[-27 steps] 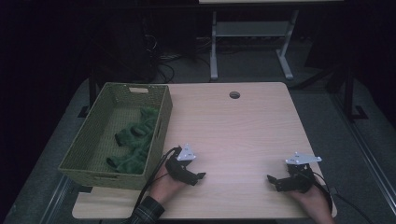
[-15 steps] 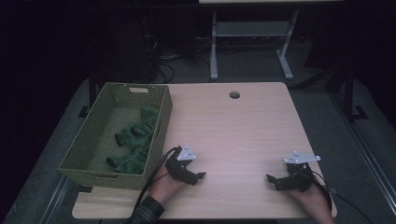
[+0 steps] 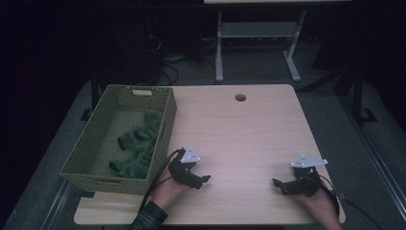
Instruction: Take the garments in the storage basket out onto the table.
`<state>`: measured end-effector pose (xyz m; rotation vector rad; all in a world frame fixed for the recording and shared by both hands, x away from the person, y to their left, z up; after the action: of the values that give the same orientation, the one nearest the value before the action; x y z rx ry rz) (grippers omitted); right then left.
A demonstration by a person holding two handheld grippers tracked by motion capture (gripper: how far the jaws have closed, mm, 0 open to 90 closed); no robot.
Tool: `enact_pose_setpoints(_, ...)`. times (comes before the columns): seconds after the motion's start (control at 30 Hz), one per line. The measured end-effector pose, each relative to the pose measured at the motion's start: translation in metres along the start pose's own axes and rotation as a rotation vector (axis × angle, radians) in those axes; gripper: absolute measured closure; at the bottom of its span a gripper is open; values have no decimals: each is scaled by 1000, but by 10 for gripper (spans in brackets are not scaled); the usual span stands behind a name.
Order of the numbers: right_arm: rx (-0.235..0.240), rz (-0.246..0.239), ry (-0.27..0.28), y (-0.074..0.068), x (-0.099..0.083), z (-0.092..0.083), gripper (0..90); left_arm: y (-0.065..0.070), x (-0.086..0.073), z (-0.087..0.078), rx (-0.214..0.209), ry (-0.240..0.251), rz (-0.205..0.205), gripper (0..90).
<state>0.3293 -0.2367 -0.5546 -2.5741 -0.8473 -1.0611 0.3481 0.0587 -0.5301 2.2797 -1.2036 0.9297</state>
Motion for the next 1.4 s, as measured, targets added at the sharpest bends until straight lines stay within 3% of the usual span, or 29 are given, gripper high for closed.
enact_pose_setpoints(0.47, 0, 0, 0, 0, 0, 0, 13, 2, 11, -12, -22, 6, 0, 136)
enact_pose_setpoints(0.6, 0, -1, 0, 0, 0, 0, 13, 4, 15, -16, -44, 18, -8, 136)
enact_pose_setpoints(1.07, 0, -1, 0, 0, 0, 0, 12, 8, 39, -38, -75, 49, -20, 137)
enact_pose_setpoints(1.4, 0, -1, 1, 0, 0, 0, 13, 8, 53, -50, -83, 58, -5, 137)
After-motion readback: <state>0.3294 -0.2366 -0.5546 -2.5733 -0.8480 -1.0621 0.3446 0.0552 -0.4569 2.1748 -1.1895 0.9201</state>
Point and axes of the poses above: each handheld gripper's, and its own axes: z roughly forward along the jaws, x roughly out of its top, y roughly to its right, the point moved 10 cm from there along z, roughly forward along the jaws, and after that the axes turned 3 degrees about -z, right-handed, at the moved point
